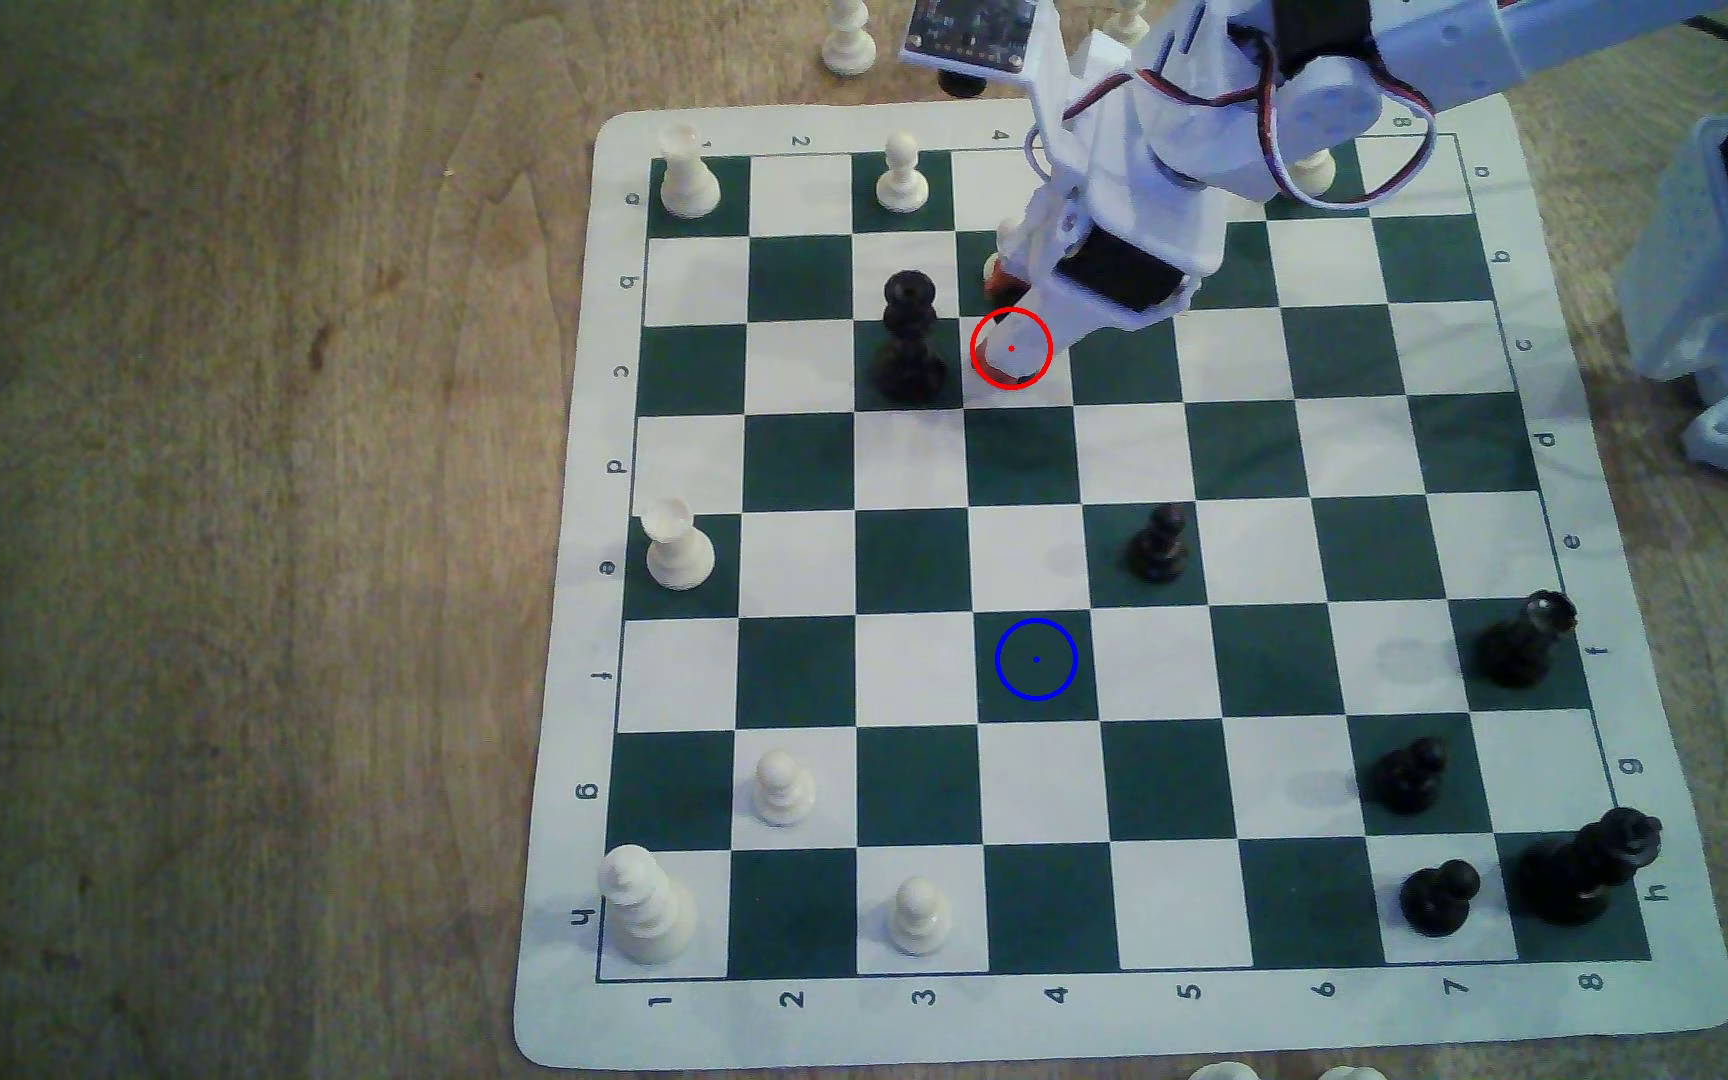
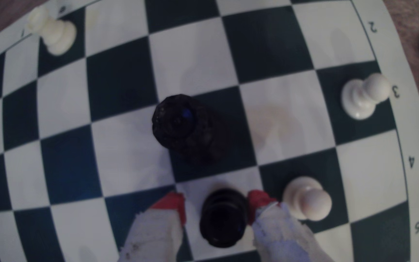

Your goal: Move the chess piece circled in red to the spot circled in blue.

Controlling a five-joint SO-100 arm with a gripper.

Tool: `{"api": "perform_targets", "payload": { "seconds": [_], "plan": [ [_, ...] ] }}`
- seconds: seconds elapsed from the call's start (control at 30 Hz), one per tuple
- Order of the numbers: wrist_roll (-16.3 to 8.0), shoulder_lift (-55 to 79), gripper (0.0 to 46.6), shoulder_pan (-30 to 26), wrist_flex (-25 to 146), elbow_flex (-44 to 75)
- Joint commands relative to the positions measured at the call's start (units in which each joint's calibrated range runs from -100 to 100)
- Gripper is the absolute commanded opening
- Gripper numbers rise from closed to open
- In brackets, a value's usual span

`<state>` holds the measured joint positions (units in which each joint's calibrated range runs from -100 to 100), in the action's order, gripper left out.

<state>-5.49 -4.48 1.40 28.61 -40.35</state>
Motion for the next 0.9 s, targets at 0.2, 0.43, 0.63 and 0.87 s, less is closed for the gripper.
{"api": "perform_targets", "payload": {
  "seconds": [0.2,0.43,0.63,0.87],
  "plan": [
    [0.2,-1.5,6.1,-0.2,2.2,3.2],
    [-0.3,-2.9,0.3,-1.0,2.6,2.7],
    [-1.9,-9.4,0.3,-5.3,7.8,3.6],
    [-4.3,-10.2,0.3,-10.5,12.3,13.3]
  ]
}}
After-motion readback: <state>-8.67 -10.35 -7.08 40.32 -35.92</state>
